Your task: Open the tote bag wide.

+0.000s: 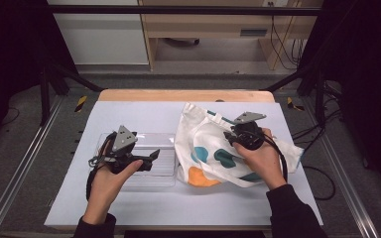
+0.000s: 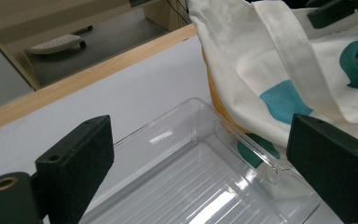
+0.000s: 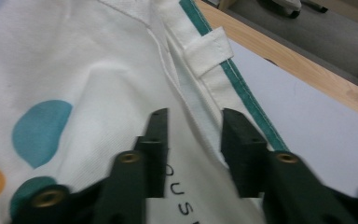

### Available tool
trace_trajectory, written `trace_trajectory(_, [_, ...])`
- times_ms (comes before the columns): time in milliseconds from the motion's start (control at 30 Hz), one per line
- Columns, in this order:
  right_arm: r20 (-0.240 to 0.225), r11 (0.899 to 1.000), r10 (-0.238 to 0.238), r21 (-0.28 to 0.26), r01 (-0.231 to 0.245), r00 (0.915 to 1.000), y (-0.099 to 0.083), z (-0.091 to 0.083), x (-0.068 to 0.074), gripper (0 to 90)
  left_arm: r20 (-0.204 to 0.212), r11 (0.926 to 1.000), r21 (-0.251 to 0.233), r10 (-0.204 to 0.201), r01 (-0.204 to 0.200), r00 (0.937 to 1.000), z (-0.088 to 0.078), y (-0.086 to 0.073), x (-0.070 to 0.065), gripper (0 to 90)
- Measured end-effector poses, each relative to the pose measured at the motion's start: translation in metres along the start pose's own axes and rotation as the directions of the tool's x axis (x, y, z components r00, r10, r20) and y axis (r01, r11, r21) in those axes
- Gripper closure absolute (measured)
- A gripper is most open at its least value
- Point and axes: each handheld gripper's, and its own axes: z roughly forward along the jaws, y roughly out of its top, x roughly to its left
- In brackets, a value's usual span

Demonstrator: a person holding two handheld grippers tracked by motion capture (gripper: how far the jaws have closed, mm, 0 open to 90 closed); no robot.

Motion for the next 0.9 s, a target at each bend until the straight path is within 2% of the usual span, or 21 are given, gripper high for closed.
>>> trace_trajectory(100, [-0.030,0.998,-0.003,-0.057,0.002,0.9996,-0.005,-0.014,0.004,88.3,0.002,0.9999,-0.007,0.013,-0.013,0.9999,-0.002,0.006,-0.003,7.3])
trace_trajectory(133, [-0.043,0.997,0.009,-0.078,-0.012,0.9990,-0.009,-0.020,0.007,89.3,0.001,0.9998,-0.008,0.020,-0.020,0.9998,-0.002,0.009,-0.004,7.4])
trace_trajectory(167, [-0.081,0.993,0.024,-0.115,-0.033,0.9964,-0.016,-0.032,0.013,89.7,0.001,0.9996,-0.011,0.025,-0.025,0.9997,-0.002,0.013,-0.005,7.5])
trace_trajectory(200, [-0.081,0.993,0.024,-0.115,-0.033,0.9964,-0.016,-0.032,0.013,89.7,0.001,0.9995,-0.016,0.029,-0.029,0.9996,-0.001,0.017,-0.006,7.5])
trace_trajectory(233, [-0.115,0.988,0.007,-0.154,-0.025,0.9933,-0.024,-0.044,0.020,89.8,0.004,0.9991,-0.017,0.038,-0.038,0.9993,0.000,0.023,-0.007,7.8])
trace_trajectory(267, [-0.115,0.988,0.007,-0.154,-0.025,0.9933,-0.024,-0.044,0.020,89.8,0.004,0.9989,-0.018,0.043,-0.043,0.9991,0.001,0.027,-0.008,7.8])
trace_trajectory(300, [-0.130,0.984,-0.008,-0.179,-0.016,0.9915,-0.033,-0.055,0.026,89.8,0.005,0.9981,-0.021,0.059,-0.059,0.9983,0.002,0.035,-0.010,8.0])
trace_trajectory(367, [-0.138,0.982,-0.006,-0.190,-0.021,0.9905,-0.036,-0.059,0.028,89.8,0.009,0.9962,-0.015,0.085,-0.085,0.9963,0.004,0.046,-0.012,8.0])
trace_trajectory(400, [-0.161,0.976,-0.002,-0.213,-0.033,0.9870,-0.046,-0.066,0.032,89.8,0.009,0.9956,-0.022,0.091,-0.091,0.9958,0.005,0.055,-0.015,8.4])
trace_trajectory(533, [-0.189,0.970,-0.006,-0.238,-0.040,0.9820,-0.059,-0.071,0.038,89.8,0.003,0.9889,-0.026,0.146,-0.146,0.9892,0.009,0.085,-0.026,8.5])
trace_trajectory(567, [-0.215,0.968,-0.008,-0.248,-0.047,0.9766,-0.066,-0.072,0.043,89.7,0.018,0.9869,-0.028,0.159,-0.159,0.9870,0.013,0.096,-0.031,8.7])
trace_trajectory(600, [-0.215,0.968,-0.008,-0.248,-0.047,0.9766,-0.066,-0.072,0.043,89.7,0.018,0.9869,-0.028,0.159,-0.159,0.9870,0.013,0.096,-0.031,8.7])
trace_trajectory(633, [-0.225,0.969,-0.015,-0.244,-0.041,0.9741,-0.070,-0.071,0.046,89.7,0.052,0.9849,-0.033,0.171,-0.170,0.9838,0.020,0.108,-0.037,8.9])
trace_trajectory(667, [-0.225,0.969,-0.015,-0.244,-0.041,0.9741,-0.070,-0.071,0.046,89.7,0.052,0.9849,-0.033,0.171,-0.170,0.9838,0.020,0.108,-0.037,9.0])
trace_trajectory(733, [-0.235,0.970,-0.033,-0.241,-0.025,0.9714,-0.074,-0.073,0.052,89.6,0.079,0.9766,-0.017,0.215,-0.214,0.9734,0.031,0.124,-0.046,9.3])
trace_trajectory(800, [-0.239,0.970,-0.043,-0.242,-0.017,0.9701,-0.075,-0.074,0.055,89.6,0.113,0.9755,-0.012,0.219,-0.219,0.9691,0.042,0.132,-0.051,9.8])
trace_trajectory(833, [-0.241,0.970,-0.045,-0.242,-0.015,0.9696,-0.076,-0.074,0.056,89.6,0.113,0.9755,-0.012,0.219,-0.219,0.9691,0.042,0.132,-0.051,10.5])
trace_trajectory(867, [-0.246,0.970,-0.044,-0.241,-0.017,0.9683,-0.078,-0.073,0.057,89.6,0.123,0.9706,0.011,0.237,-0.240,0.9637,0.054,0.138,-0.055,11.8])
trace_trajectory(900, [-0.246,0.970,-0.044,-0.241,-0.017,0.9683,-0.078,-0.073,0.057,89.6,0.123,0.9706,0.011,0.237,-0.240,0.9637,0.054,0.138,-0.055,12.4])
